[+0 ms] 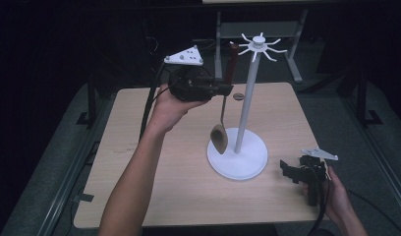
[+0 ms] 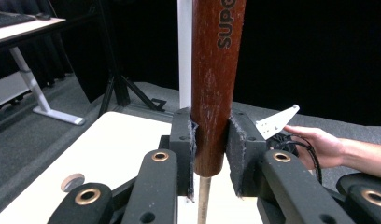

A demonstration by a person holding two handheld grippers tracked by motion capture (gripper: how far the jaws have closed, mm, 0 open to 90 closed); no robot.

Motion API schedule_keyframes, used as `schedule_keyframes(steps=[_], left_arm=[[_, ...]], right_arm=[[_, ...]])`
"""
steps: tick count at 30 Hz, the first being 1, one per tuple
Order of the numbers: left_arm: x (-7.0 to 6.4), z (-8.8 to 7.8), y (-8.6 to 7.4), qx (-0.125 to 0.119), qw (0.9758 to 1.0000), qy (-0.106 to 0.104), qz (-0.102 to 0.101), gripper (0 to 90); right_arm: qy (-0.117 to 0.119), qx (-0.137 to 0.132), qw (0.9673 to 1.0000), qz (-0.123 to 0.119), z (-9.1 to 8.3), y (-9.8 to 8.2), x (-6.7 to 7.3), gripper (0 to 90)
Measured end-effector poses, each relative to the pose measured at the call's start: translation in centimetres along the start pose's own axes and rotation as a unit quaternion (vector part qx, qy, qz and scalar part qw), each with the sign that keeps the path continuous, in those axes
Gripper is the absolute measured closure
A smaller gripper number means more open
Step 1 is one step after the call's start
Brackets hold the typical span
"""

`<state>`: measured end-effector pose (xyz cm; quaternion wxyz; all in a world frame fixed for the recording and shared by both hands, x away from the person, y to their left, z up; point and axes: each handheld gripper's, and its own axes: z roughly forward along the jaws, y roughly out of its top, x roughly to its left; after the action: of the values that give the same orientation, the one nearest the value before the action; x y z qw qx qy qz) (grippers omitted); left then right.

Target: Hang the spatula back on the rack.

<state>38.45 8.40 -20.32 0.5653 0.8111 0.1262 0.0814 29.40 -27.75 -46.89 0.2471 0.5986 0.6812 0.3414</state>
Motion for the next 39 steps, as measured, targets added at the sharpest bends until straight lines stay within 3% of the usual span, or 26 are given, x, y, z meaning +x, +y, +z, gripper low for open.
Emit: schedule_keyframes(steps=[12,15,21,26,39], left_arm=[[0.0,1.2,-0.1,0.002,1.0,-0.007,-0.005,73.0],[0.1,1.1,-0.2,0.0,1.0,-0.004,-0.002,67.6],[0.1,-0.1,-0.7,0.006,0.9998,0.014,-0.009,57.8],[0.1,-0.8,-1.4,0.012,0.9994,0.031,-0.002,49.4],[0.1,-3.5,-5.0,0.039,0.9954,0.087,-0.01,26.5]], right_arm=[[0.0,-0.002,1.0,-0.001,-0.1,0.0,0.0,13.3],[0.0,-0.002,1.0,-0.001,-0.1,0.0,0.0,13.3],[0.001,-0.002,1.0,-0.002,0.0,0.0,0.3,13.3],[0.001,-0.001,1.0,-0.003,0.0,0.0,0.3,13.3],[0.0,0.001,1.0,-0.003,0.0,0.0,0.3,13.3]])
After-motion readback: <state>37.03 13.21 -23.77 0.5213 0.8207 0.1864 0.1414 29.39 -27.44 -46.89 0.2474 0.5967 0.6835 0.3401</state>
